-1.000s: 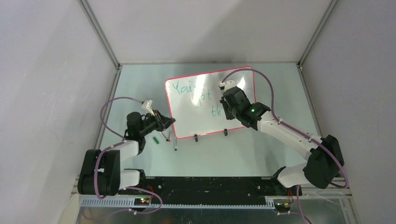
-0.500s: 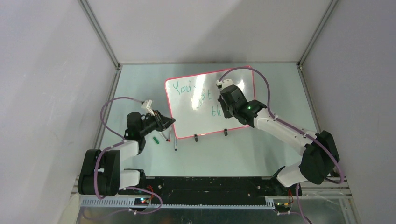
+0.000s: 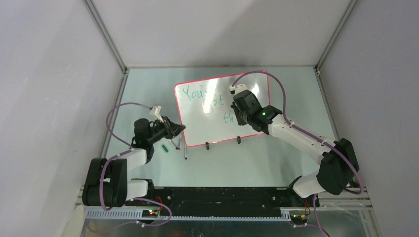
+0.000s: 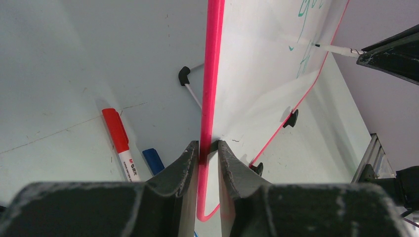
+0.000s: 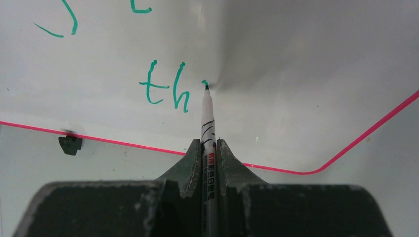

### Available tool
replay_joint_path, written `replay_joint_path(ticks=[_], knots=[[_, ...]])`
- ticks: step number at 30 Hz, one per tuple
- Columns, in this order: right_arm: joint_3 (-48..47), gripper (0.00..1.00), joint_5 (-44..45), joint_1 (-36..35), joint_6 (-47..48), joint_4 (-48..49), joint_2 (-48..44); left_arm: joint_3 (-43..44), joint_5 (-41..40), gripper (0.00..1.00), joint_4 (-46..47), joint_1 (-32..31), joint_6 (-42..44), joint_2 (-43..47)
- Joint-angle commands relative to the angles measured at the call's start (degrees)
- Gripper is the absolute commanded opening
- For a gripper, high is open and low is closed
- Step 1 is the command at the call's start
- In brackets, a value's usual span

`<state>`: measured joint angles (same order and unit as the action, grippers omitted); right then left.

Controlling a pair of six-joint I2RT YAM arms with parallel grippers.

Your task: Write a sentence on the whiteboard

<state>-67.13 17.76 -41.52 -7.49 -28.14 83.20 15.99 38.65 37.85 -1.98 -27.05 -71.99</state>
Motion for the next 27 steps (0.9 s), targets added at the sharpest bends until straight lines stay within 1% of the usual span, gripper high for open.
replay_joint_path(ticks=[1, 10, 27], knots=[[-1.2, 0.00, 1.4, -0.3, -0.7, -0.9, -1.6, 0.6, -2.2, 0.23, -0.1, 0.0, 0.7, 0.8], [2.5, 0.00, 0.8, -1.1, -1.5, 1.1, -5.4, 0.8, -2.3, 0.23, -0.1, 0.1, 0.7, 0.8], [2.6, 0.00, 0.0, -0.7, -0.8, 3.1, -1.6, 0.7, -2.3, 0.23, -0.1, 0.0, 0.7, 0.7]])
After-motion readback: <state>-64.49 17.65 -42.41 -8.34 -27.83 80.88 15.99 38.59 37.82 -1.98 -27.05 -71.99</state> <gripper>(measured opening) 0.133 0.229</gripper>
